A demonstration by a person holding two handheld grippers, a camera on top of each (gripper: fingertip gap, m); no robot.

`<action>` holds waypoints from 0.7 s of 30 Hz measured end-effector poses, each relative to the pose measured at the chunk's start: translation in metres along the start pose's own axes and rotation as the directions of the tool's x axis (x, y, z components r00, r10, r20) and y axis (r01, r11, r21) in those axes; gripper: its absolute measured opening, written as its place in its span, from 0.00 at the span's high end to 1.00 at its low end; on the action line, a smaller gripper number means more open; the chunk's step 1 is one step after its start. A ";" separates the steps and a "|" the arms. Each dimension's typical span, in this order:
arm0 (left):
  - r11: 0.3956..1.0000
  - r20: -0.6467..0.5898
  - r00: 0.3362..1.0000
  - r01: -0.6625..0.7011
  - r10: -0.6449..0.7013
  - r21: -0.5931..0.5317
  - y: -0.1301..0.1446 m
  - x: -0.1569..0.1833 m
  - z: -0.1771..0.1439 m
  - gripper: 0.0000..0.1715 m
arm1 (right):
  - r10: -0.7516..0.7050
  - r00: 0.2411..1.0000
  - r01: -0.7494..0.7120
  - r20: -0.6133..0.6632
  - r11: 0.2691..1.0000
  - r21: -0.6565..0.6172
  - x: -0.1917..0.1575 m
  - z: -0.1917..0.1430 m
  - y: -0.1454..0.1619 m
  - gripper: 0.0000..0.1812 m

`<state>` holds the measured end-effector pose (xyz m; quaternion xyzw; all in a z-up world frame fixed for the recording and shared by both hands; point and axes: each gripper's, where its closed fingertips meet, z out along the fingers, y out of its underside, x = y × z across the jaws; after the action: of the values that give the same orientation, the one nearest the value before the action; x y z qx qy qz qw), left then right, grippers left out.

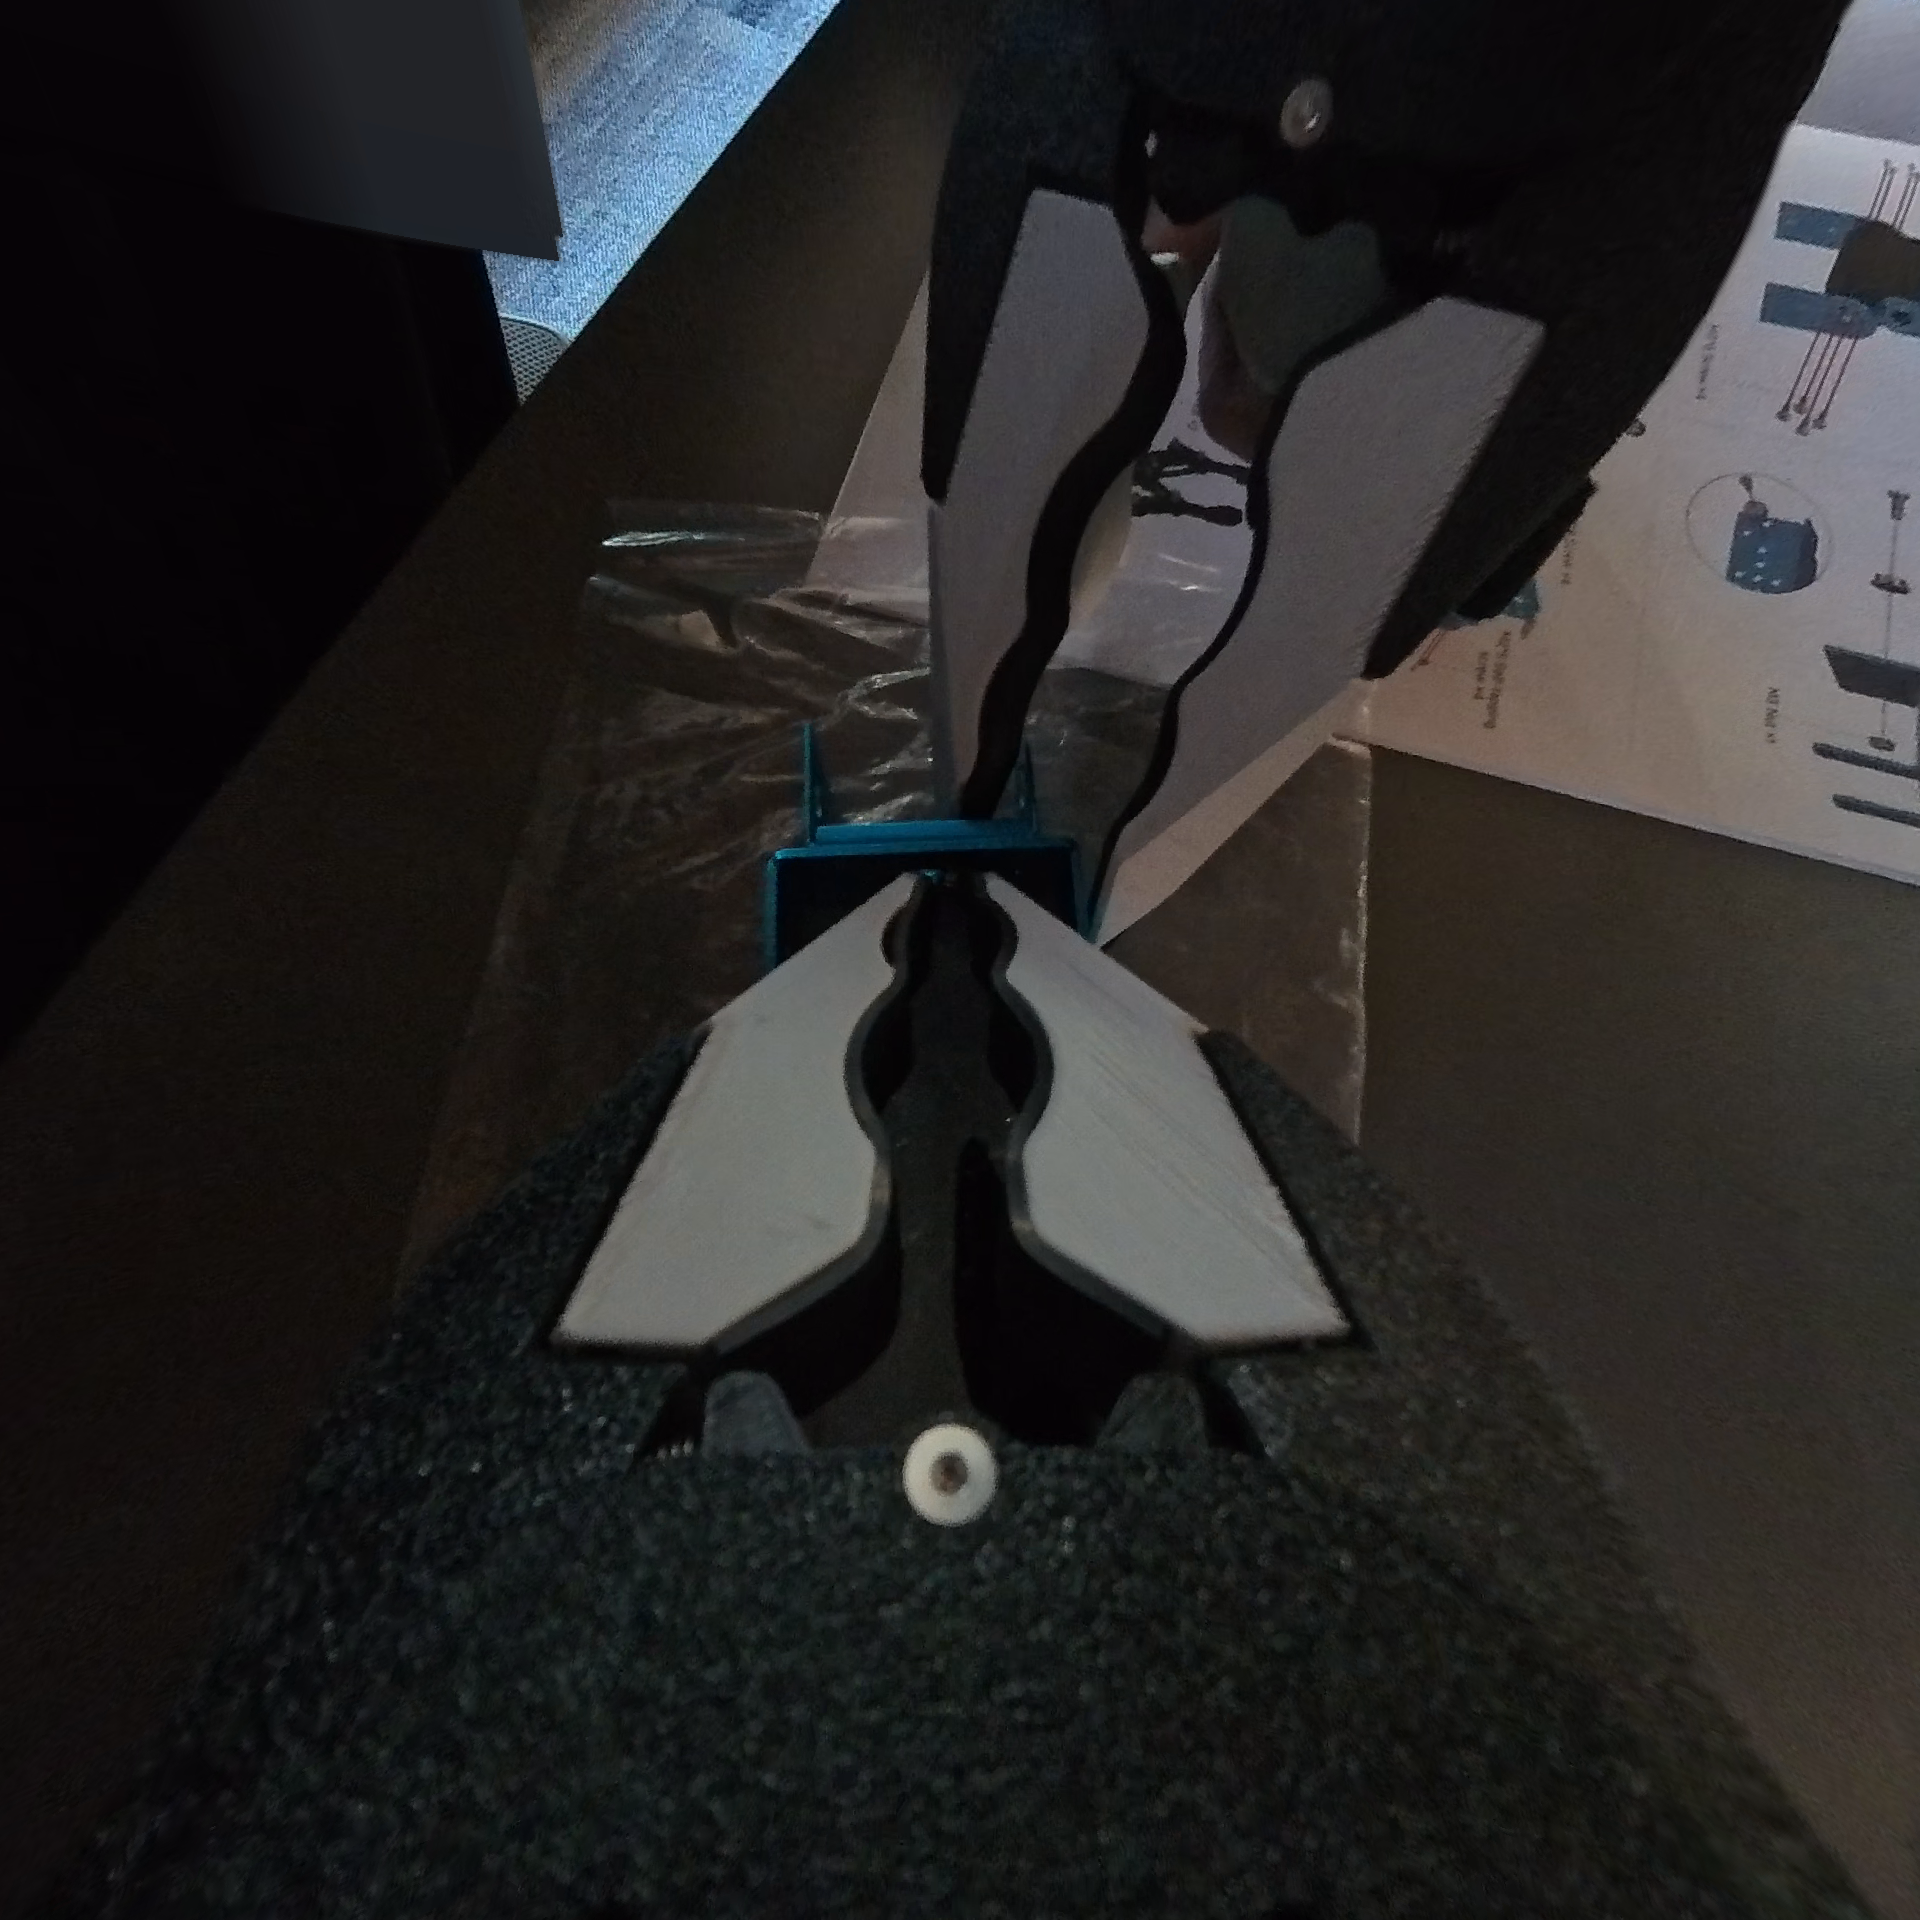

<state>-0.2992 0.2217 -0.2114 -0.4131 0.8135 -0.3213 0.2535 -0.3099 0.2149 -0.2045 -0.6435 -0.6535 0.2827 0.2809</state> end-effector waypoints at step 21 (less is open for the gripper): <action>1.000 0.005 1.000 -0.002 0.002 -0.001 0.000 0.000 0.000 0.84 | 0.073 0.997 -0.072 -0.020 0.997 0.031 0.016 -0.023 -0.003 0.75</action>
<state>-0.2989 0.2219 -0.2114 -0.4132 0.8134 -0.3198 0.2558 -0.2954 0.2310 -0.1862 -0.6655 -0.6223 0.2957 0.2871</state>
